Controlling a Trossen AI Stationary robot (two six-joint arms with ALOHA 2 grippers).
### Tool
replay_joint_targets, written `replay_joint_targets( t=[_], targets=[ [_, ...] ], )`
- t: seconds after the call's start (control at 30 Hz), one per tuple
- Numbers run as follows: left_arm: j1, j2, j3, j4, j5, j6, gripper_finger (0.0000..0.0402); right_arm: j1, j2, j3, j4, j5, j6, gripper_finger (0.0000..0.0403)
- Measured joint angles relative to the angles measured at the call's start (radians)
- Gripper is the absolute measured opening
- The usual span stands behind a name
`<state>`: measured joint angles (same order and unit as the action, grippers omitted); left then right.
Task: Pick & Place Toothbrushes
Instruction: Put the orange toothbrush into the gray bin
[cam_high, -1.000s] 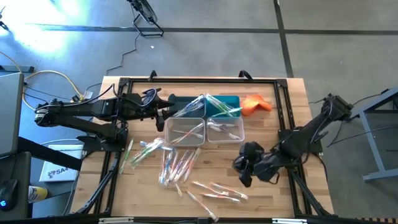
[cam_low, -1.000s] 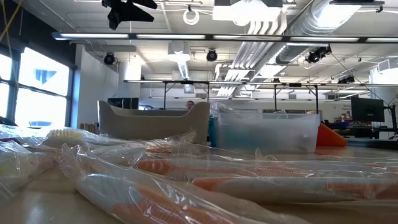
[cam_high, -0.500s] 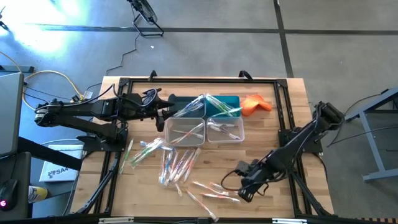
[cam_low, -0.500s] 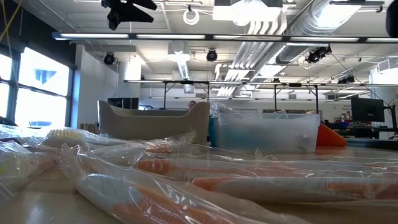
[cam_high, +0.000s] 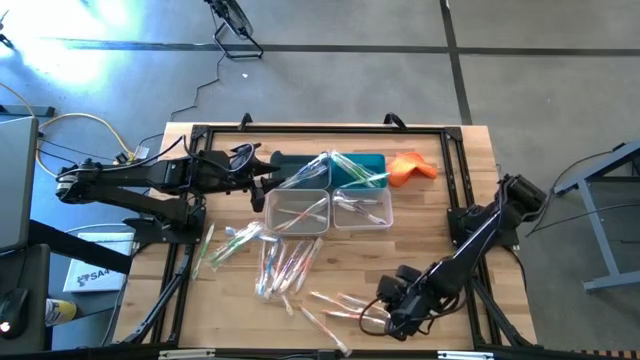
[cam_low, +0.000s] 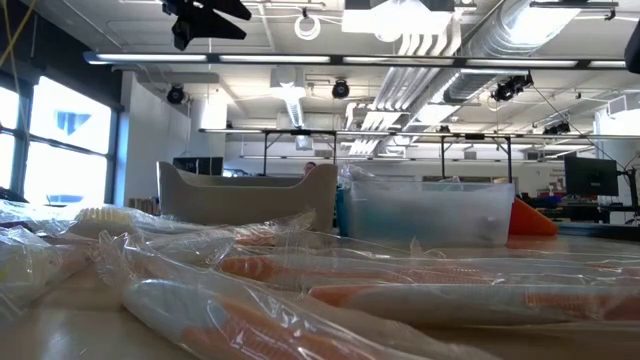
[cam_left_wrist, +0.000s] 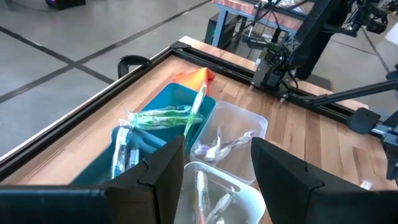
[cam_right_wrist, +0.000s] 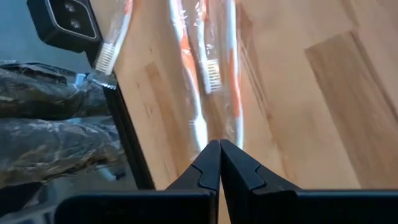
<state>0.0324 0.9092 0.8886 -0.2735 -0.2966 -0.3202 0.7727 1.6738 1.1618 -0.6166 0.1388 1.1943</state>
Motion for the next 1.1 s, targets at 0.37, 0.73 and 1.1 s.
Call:
replay_joint_targets(
  t=[0.37,0.73,1.1],
  targets=[
    [0.0,0.02,0.0,-0.01,0.0,0.0,0.0182,-0.003,0.002,0.0,-0.007,0.046,-0.059,0.0048],
    [0.0,0.038,0.0,-0.026,0.0,0.0,0.0182,-0.001,0.024,0.0,0.009,0.125,-0.03,0.0152],
    [0.0,0.042,0.0,-0.022,0.0,0.0,0.0182,0.006,0.144,0.0,0.03,0.122,-0.014,0.0153]
  ],
)
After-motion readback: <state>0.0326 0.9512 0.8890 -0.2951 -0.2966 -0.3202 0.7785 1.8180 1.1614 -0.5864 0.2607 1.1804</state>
